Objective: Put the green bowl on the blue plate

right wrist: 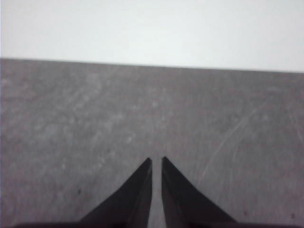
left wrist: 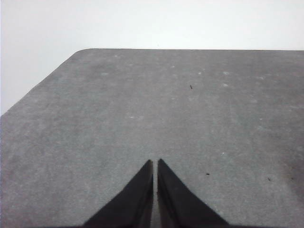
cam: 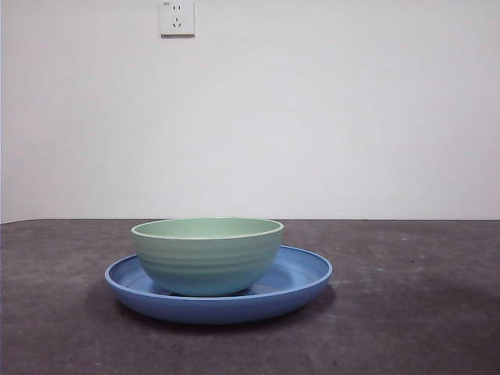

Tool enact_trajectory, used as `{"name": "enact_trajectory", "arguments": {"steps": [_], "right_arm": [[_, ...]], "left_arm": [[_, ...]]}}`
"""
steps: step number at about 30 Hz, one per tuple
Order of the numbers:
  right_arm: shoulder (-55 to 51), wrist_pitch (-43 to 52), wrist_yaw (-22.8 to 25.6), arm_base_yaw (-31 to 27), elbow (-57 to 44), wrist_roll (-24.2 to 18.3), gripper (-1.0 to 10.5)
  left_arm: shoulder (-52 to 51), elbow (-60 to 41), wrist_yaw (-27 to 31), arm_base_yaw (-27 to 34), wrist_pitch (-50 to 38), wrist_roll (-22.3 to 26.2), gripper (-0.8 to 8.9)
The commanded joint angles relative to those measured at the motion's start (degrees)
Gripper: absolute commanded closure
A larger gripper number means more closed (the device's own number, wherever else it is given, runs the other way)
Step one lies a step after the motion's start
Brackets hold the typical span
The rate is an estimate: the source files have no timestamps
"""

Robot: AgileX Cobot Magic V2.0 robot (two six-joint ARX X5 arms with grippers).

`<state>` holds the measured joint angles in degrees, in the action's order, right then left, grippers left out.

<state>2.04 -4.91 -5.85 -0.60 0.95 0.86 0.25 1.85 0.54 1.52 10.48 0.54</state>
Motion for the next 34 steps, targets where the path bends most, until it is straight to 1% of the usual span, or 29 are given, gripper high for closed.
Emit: {"name": "enact_trajectory", "arguments": {"steps": [1, 5, 7, 11, 15, 34], "right_arm": [[-0.11, -1.49, 0.13, -0.11, -0.33, -0.09, 9.2], [-1.25, -5.25, 0.37, 0.09, -0.33, -0.13, 9.2], [-1.84, -5.01, 1.62, 0.33, -0.33, -0.22, 9.2], [-1.84, -5.25, 2.08, 0.57, -0.33, -0.26, 9.2], [-1.84, -5.40, 3.74, 2.40, -0.33, -0.24, 9.2], [-1.84, -3.72, 4.24, 2.69, -0.31, -0.07, 9.2]], "left_arm": [[-0.07, -1.18, 0.35, -0.04, 0.39, 0.28, 7.98], [-0.07, -1.18, 0.35, -0.04, 0.39, 0.28, 7.98], [-0.07, -1.18, 0.35, -0.04, 0.37, 0.28, 7.98], [-0.07, -1.18, 0.35, -0.04, 0.37, 0.28, 7.98], [-0.07, -1.18, 0.35, -0.04, 0.37, 0.28, 7.98], [-0.07, -1.18, 0.35, -0.04, 0.37, 0.28, 7.98]]}}
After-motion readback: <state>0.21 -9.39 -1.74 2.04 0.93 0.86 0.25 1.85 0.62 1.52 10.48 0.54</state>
